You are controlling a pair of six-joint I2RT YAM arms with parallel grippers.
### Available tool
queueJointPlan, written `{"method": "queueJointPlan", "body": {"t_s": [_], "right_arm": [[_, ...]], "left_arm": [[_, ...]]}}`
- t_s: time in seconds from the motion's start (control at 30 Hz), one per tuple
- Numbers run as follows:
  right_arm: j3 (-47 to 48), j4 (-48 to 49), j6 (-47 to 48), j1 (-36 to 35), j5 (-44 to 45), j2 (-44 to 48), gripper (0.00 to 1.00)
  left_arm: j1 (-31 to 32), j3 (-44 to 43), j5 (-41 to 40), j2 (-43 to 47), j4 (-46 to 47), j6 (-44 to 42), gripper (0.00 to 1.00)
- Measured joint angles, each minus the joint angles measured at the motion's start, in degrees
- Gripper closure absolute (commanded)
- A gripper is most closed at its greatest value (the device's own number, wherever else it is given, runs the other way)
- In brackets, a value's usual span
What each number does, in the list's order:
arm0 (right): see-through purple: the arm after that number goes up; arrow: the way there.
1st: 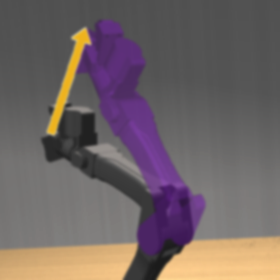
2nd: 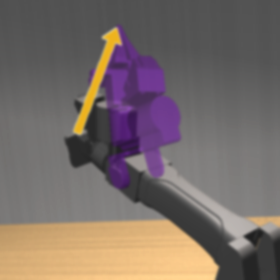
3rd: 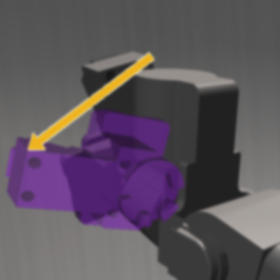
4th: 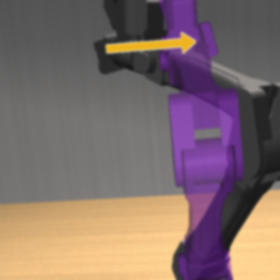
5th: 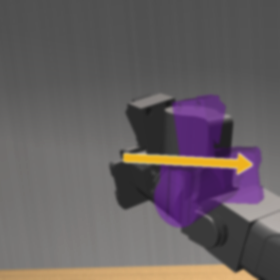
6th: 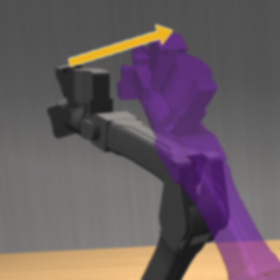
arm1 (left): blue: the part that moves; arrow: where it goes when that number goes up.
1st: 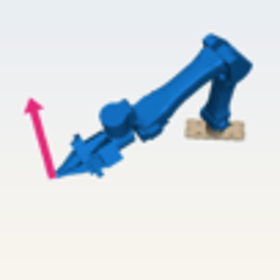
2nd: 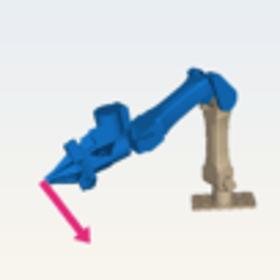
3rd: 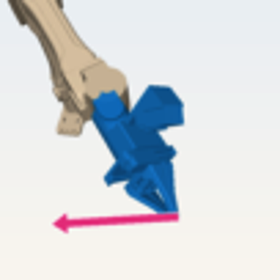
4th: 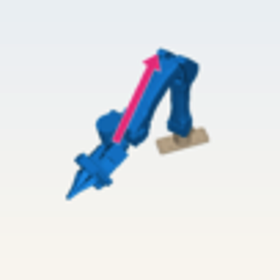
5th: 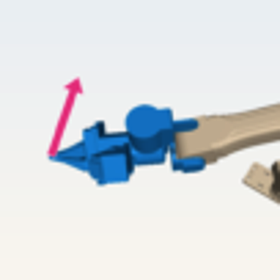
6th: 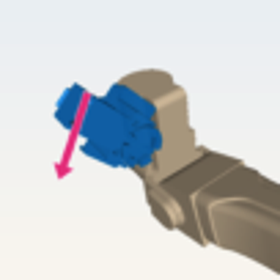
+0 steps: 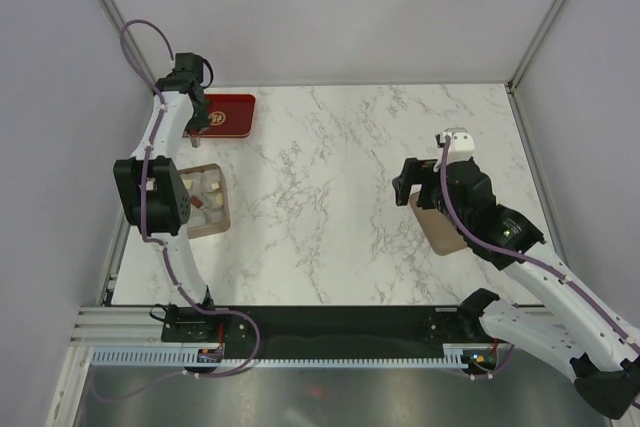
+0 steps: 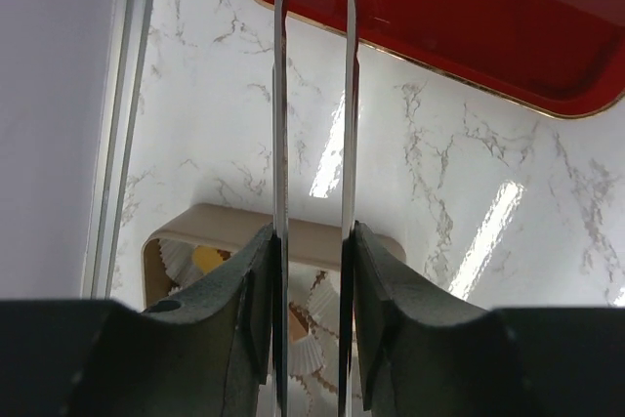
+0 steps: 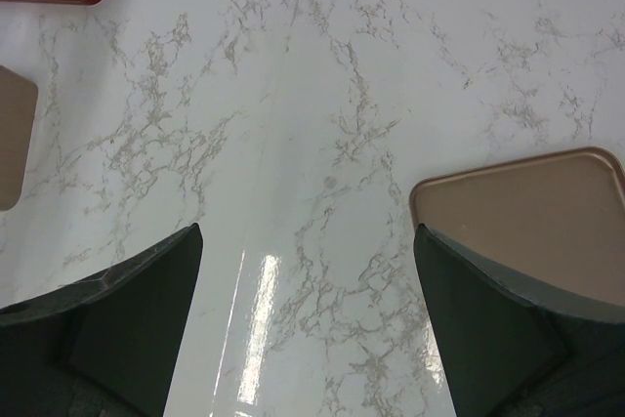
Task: Pack the chocolate
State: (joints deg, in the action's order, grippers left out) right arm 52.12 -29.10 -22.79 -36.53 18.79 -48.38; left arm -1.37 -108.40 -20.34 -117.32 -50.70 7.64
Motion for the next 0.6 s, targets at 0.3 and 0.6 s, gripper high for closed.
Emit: {"method": "queueJointPlan", "body": {"t_s": [0.3, 0.6], "right_arm": [[-1.46, -0.02, -0.2, 0.0, -2.16, 3.34, 0.02], [-3.23, -0.13, -0.22, 0.0, -5.64, 6.91, 0.02]], "left_arm": [[0.22, 12.5, 2.16, 18.86, -1.07, 1.62, 0.61], [0.22, 30.45, 8.04, 40.24, -8.33, 4.42, 0.61]]}}
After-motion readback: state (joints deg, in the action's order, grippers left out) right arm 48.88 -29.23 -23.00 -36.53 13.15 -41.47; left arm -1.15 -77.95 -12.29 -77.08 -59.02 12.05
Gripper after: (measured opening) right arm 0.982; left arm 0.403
